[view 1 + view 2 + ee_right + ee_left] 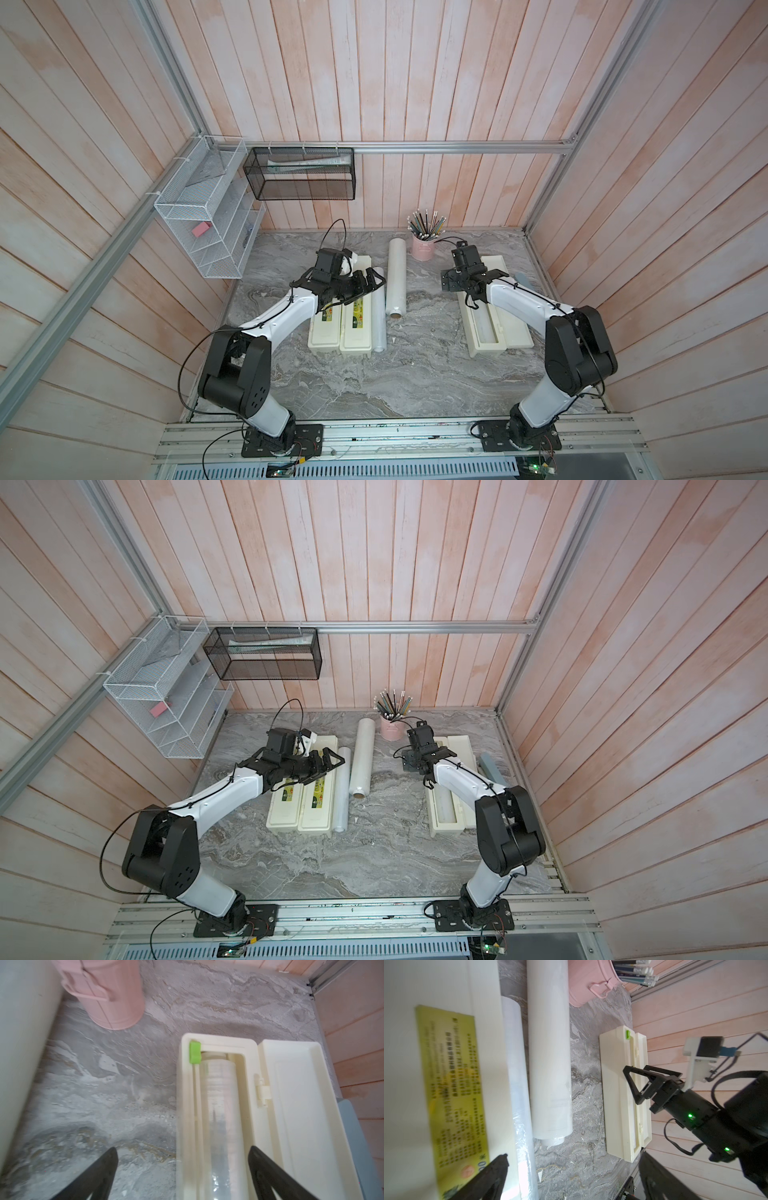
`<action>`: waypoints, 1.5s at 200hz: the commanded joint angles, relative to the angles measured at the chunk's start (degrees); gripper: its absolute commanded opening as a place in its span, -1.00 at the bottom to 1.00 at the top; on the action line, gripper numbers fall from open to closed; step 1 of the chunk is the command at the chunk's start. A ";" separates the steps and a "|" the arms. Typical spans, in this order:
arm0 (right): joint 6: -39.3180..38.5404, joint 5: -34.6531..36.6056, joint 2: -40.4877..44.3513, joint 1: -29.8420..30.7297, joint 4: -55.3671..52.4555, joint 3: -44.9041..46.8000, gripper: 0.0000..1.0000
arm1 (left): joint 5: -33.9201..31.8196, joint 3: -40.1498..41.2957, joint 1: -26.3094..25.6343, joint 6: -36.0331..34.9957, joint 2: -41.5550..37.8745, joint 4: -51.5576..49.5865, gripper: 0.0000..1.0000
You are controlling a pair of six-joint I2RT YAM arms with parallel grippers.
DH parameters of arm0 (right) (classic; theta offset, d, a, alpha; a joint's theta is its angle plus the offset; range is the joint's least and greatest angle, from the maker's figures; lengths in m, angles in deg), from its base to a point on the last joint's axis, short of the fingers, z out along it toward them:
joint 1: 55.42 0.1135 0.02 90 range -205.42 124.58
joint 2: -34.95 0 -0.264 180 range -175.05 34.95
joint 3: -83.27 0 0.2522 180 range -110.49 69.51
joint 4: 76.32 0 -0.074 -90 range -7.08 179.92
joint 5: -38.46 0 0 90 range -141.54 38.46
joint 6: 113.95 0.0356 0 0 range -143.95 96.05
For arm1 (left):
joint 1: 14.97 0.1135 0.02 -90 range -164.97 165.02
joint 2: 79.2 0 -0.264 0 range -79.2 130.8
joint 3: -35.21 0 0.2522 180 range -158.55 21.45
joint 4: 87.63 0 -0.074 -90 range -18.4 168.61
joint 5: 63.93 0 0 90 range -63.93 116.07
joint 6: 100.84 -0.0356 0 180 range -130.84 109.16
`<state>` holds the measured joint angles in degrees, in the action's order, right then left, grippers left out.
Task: Put plastic wrap rolls into dispensers
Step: Move the plastic wrap cutting box to the center of the board.
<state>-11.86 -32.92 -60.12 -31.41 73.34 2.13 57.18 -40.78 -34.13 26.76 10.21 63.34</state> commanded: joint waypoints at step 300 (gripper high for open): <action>33.16 2.05 -38.63 33.21 -23.08 -46.17 0.81 | -2.81 9.28 21.88 -10.31 -13.30 -18.19 1.00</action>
<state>21.10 -31.44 -96.86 1.66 52.27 -45.52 53.20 -32.81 -12.45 17.19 -2.52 44.30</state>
